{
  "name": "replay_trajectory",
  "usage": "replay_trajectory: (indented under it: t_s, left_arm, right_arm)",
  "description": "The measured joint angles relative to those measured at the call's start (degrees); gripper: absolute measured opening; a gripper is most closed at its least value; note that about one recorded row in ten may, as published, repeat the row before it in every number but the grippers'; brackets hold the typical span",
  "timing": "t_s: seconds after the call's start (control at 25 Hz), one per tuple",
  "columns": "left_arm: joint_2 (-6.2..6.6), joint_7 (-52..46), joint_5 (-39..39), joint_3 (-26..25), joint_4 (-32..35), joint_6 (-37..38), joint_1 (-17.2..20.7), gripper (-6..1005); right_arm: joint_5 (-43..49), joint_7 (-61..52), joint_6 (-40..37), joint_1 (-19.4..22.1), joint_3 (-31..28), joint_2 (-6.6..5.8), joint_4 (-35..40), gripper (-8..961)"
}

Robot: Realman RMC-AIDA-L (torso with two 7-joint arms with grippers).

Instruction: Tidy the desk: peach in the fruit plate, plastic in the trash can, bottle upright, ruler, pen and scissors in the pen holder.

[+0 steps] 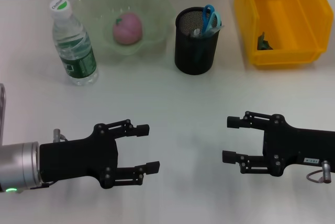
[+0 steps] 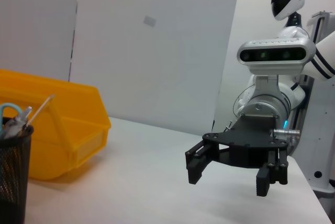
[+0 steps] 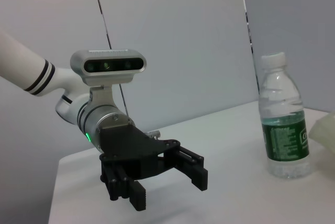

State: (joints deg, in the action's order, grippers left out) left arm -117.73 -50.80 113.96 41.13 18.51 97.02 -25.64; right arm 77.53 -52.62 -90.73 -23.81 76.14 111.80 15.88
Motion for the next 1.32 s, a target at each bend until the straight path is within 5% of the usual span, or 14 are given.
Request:
replay_trajectory:
  t_s: [1.32]
  left_arm:
    - [-0.29, 0.05, 0.83, 0.0, 0.03, 0.2, -0.26, 797]
  right_arm:
    - [1.75, 0.16, -0.52, 0.53, -1.0, -0.01, -0.25, 777]
